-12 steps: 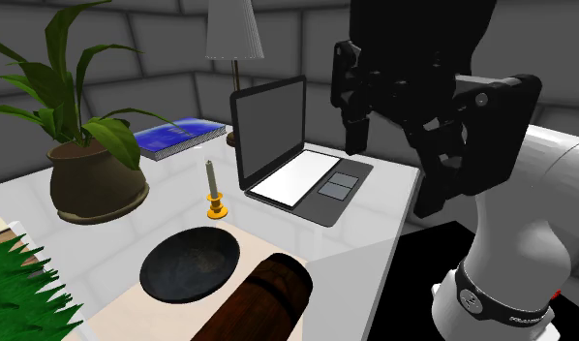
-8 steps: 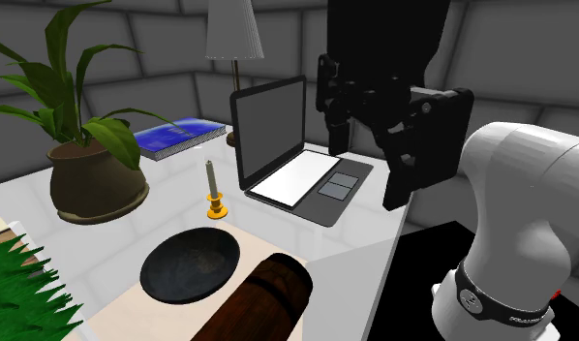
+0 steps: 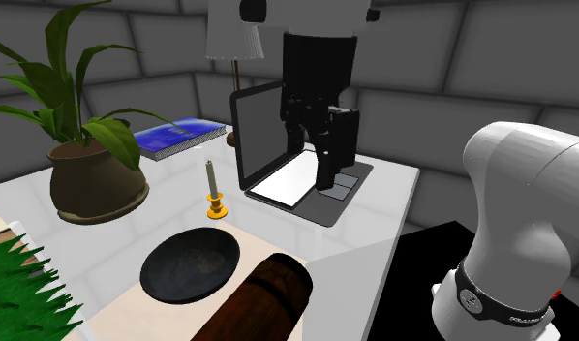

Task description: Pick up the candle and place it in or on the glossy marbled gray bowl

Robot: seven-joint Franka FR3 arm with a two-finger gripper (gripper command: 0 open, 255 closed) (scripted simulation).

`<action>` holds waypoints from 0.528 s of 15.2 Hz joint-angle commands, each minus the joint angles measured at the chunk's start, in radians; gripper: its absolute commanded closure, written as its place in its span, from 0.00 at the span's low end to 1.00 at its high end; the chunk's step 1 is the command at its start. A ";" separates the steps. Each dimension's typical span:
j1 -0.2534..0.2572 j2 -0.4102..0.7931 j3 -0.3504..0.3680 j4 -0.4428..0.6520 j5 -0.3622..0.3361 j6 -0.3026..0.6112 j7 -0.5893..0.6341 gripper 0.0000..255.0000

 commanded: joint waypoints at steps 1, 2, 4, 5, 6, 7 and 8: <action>-0.015 0.019 -0.056 -0.032 -0.023 0.093 -0.043 0.00; -0.022 0.033 -0.086 -0.038 -0.032 0.132 -0.067 0.00; -0.031 0.067 -0.146 -0.043 -0.046 0.209 -0.116 0.00; -0.033 0.087 -0.178 -0.043 -0.051 0.248 -0.142 0.00; -0.034 0.110 -0.209 -0.041 -0.052 0.288 -0.168 0.00; -0.033 0.134 -0.242 -0.037 -0.051 0.327 -0.196 0.00; -0.029 0.160 -0.275 -0.032 -0.048 0.365 -0.225 0.00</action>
